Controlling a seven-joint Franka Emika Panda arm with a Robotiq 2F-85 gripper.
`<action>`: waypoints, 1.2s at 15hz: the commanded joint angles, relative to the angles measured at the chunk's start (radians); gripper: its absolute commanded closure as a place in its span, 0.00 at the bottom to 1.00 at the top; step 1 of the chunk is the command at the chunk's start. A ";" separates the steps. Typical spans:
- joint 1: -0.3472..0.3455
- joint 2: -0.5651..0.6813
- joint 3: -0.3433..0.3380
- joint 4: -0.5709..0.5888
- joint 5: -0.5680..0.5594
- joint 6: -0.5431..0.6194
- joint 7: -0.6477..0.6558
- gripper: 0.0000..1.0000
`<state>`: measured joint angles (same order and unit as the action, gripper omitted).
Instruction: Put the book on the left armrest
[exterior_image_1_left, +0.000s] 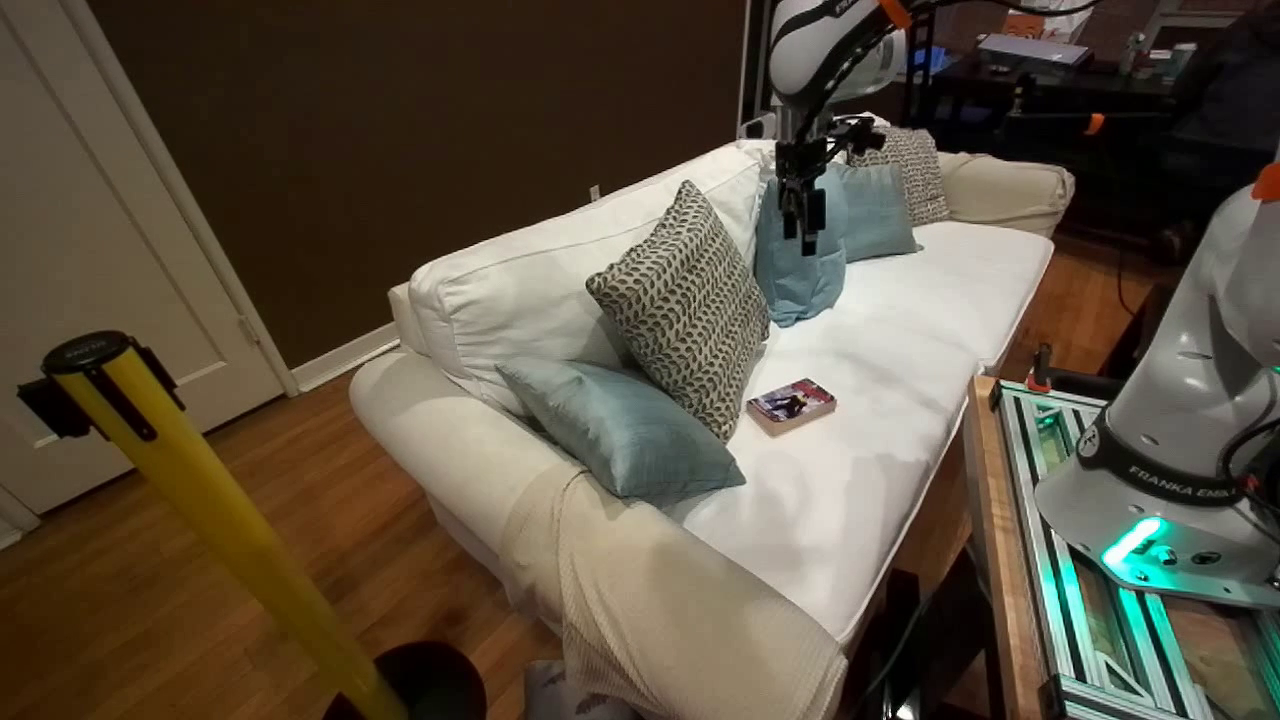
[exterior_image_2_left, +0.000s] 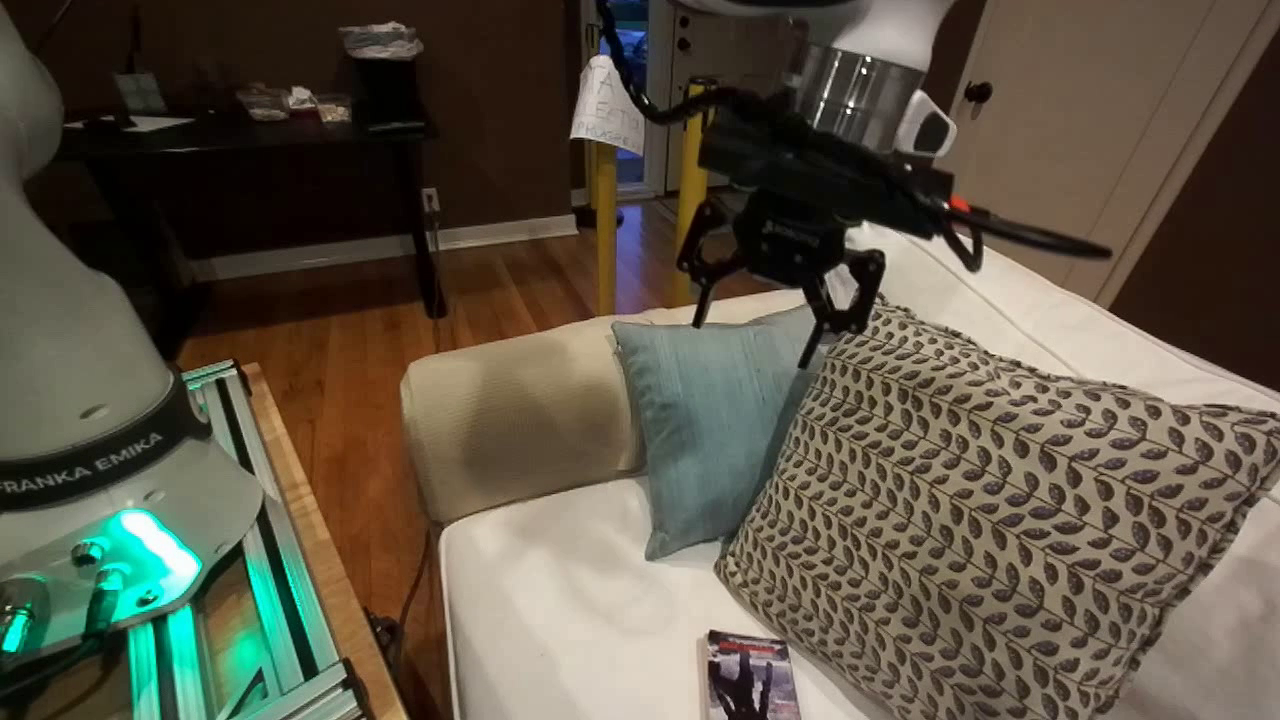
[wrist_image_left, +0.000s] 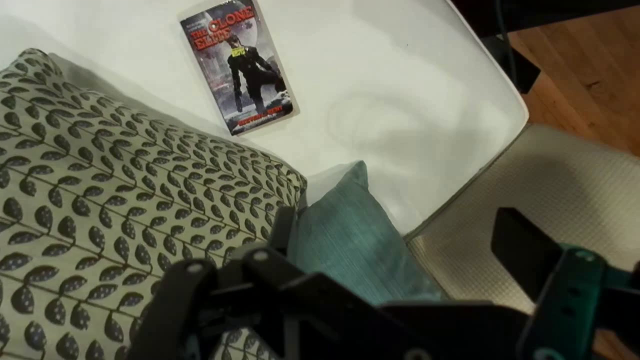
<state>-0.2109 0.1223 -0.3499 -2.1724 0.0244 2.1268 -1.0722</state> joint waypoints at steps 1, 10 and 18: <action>-0.091 0.151 0.043 0.108 0.079 -0.013 -0.086 0.00; -0.101 0.125 0.065 0.085 0.015 0.022 -0.015 0.00; -0.222 0.463 0.142 0.342 0.075 0.054 -0.086 0.00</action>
<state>-0.3762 0.4280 -0.2528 -1.9583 0.0719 2.1677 -1.1185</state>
